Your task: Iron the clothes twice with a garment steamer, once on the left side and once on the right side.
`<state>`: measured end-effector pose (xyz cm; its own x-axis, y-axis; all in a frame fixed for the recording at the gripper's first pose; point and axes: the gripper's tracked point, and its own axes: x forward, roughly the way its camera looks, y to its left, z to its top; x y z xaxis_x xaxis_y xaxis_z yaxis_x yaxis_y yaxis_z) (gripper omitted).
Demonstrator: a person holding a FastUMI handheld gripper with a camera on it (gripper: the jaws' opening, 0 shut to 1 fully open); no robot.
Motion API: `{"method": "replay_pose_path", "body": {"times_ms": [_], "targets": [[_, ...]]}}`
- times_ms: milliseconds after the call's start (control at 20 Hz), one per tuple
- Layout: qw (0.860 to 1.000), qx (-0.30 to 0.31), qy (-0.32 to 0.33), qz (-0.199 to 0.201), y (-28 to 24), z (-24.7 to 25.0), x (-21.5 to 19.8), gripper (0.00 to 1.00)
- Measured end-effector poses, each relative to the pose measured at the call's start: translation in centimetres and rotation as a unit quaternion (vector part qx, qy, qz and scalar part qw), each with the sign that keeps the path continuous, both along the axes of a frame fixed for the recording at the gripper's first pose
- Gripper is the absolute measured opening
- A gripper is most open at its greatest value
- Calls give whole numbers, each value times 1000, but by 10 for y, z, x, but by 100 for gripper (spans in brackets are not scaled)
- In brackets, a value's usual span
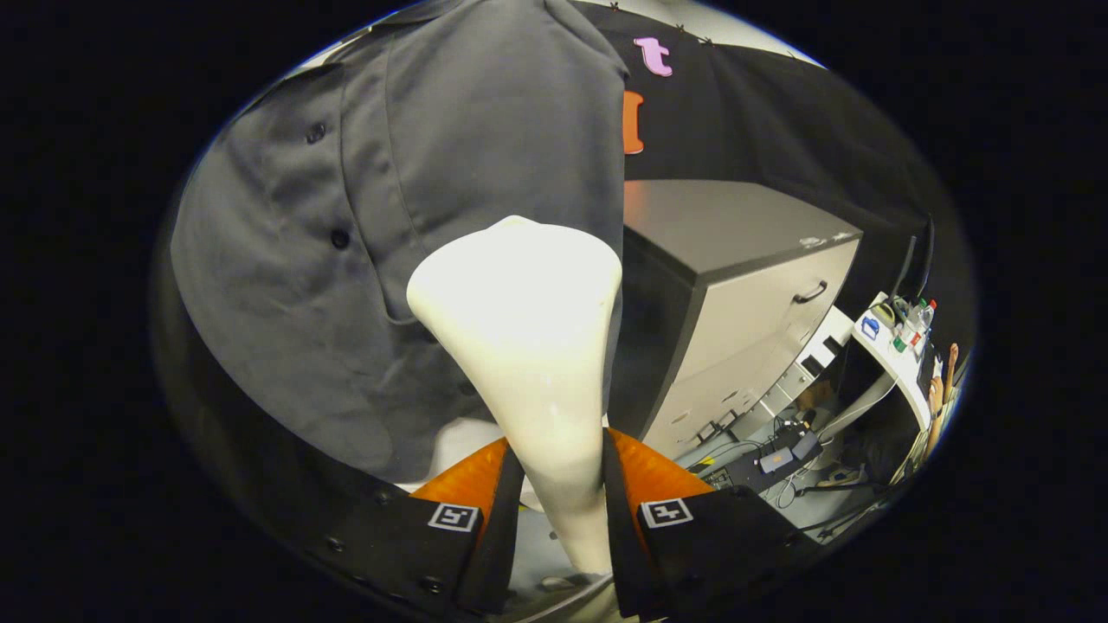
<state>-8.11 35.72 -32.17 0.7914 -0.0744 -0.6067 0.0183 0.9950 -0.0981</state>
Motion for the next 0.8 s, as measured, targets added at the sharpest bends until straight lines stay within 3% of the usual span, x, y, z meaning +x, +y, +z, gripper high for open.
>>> {"method": "replay_pose_path", "body": {"times_ms": [550, 800], "targets": [[994, 4, -108, 27, 39, 121, -8, 54], [989, 8, -142, 43, 67, 152, 0, 54]]}}
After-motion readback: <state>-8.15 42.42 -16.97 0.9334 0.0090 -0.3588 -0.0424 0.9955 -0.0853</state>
